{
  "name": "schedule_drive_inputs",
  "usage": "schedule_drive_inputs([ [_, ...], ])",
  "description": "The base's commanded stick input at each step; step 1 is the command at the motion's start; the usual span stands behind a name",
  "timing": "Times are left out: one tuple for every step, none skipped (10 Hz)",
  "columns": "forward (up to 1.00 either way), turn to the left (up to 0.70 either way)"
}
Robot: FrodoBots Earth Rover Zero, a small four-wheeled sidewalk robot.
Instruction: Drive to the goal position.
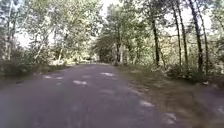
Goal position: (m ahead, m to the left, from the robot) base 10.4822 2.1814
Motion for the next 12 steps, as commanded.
schedule_drive_inputs([
  [0.45,0.0],
  [0.45,0.0],
  [0.45,0.0],
  [0.45,0.0],
  [0.45,0.0],
  [0.45,0.0],
  [0.45,0.0],
  [0.45,0.0],
  [0.45,0.0],
  [0.45,0.0],
  [0.45,0.0],
  [0.45,0.0],
])
